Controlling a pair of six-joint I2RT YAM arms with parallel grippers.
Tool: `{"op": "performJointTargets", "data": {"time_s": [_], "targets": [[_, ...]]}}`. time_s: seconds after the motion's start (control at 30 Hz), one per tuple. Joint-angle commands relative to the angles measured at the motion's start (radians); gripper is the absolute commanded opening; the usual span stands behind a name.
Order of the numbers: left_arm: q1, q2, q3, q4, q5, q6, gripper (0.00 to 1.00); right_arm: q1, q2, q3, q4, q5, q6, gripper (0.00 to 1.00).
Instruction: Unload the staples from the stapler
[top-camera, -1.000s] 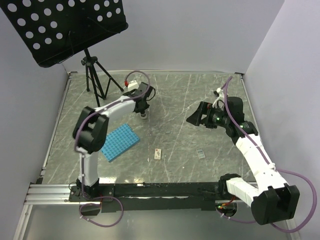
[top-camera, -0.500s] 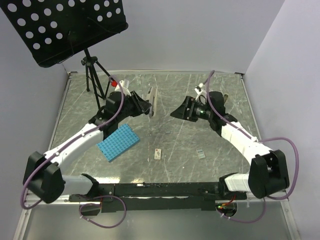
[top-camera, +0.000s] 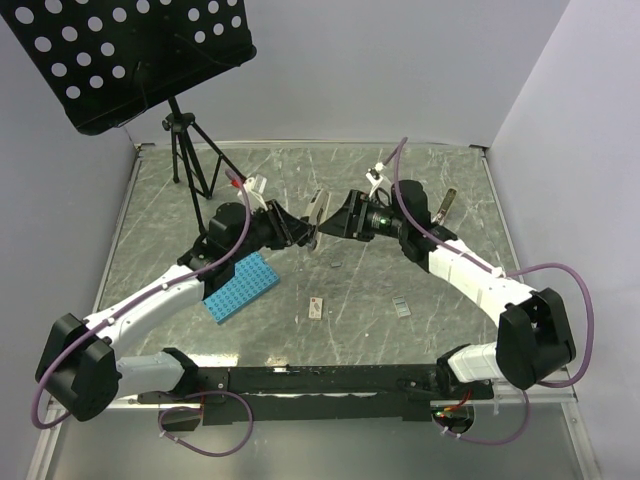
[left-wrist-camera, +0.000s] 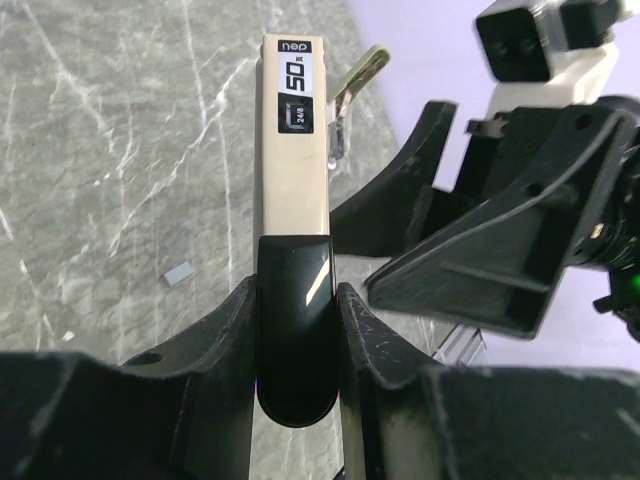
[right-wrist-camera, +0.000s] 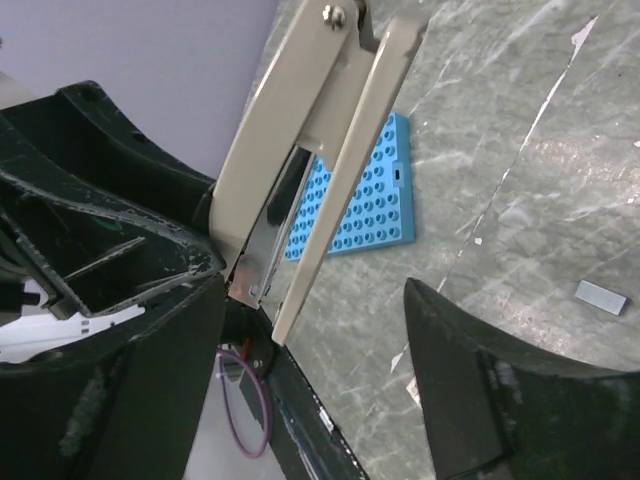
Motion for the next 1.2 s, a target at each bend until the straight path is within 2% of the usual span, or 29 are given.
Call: {"op": "performJointTargets", "data": {"time_s": [0.0,0.1,0.23,0.33,0.47,0.53,0.6,0.7,0.83,0.87,1.07,1.13,1.17], "targets": [[-0.013,-0.036,0.022,0.191,0.038,0.001,0.01,0.038,0.013,0.046,-0.024,0.087,0.001,0.76],[-0.026,-0.03,0.022,0.181,0.026,0.004,0.01,0.061,0.006,0.041,-0.081,0.155,0.004,0.68],[-0.041,-0.03,0.008,0.215,0.024,-0.008,0.01,0.128,0.013,0.044,-0.148,0.254,0.009,0.62],[-0.064,-0.021,0.017,0.211,0.004,-0.002,0.01,0.154,0.043,0.069,-0.151,0.265,0.015,0.57],[-0.078,-0.004,0.026,0.197,-0.011,-0.011,0.01,0.164,0.058,0.061,-0.114,0.265,0.035,0.41],[-0.082,-0.008,0.022,0.197,-0.028,-0.013,0.01,0.171,0.064,0.077,-0.127,0.275,0.036,0.39],[-0.084,-0.016,0.019,0.188,-0.046,-0.011,0.01,0.177,0.079,0.106,-0.237,0.349,0.035,0.37],[-0.085,-0.024,0.011,0.181,-0.071,-0.004,0.01,0.19,0.073,0.117,-0.289,0.398,0.055,0.36],[-0.086,-0.028,0.002,0.181,-0.082,-0.031,0.01,0.202,0.069,0.081,-0.249,0.39,0.079,0.37],[-0.087,-0.03,-0.003,0.192,-0.08,-0.04,0.01,0.213,0.073,0.078,-0.237,0.384,0.082,0.4],[-0.09,-0.033,-0.02,0.212,-0.068,-0.068,0.01,0.23,0.115,0.038,-0.029,0.268,0.086,0.41],[-0.089,-0.031,-0.023,0.209,-0.047,-0.077,0.01,0.222,0.128,0.026,-0.001,0.271,0.066,0.36],[-0.089,-0.034,-0.024,0.201,-0.037,-0.077,0.01,0.213,0.127,0.023,-0.001,0.272,0.052,0.24]]}}
